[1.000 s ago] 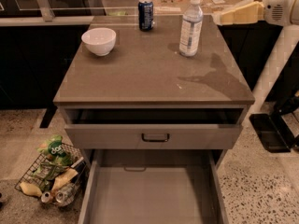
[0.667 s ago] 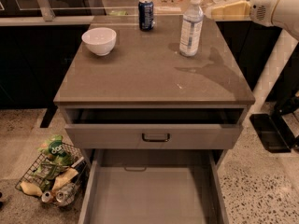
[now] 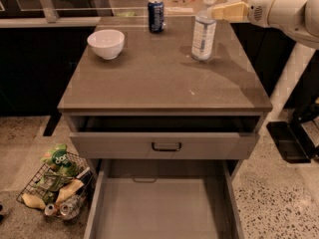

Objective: Place blue plastic bottle into middle drawer

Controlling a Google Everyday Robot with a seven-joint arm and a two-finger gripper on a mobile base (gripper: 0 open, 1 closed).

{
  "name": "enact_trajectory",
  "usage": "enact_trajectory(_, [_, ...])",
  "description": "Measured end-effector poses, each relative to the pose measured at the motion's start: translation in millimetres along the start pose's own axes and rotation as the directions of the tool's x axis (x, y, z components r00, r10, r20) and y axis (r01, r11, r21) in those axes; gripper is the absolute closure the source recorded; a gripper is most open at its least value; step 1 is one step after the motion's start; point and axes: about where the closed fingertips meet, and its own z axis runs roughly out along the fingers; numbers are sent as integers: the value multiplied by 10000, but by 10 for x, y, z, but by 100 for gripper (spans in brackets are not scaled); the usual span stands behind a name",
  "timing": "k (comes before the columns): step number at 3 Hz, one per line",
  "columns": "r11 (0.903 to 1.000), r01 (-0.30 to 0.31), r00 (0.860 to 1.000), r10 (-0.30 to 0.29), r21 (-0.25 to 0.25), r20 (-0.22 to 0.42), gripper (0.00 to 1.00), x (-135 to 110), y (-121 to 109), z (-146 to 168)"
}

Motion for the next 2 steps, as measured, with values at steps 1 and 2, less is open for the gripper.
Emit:
enact_trajectory(1, [9988,-420,9991,419,-254,-39,0,145,-2,227])
enact_trajectory(2, [9957,-820,9960,835,-439,333,0,357,13,442])
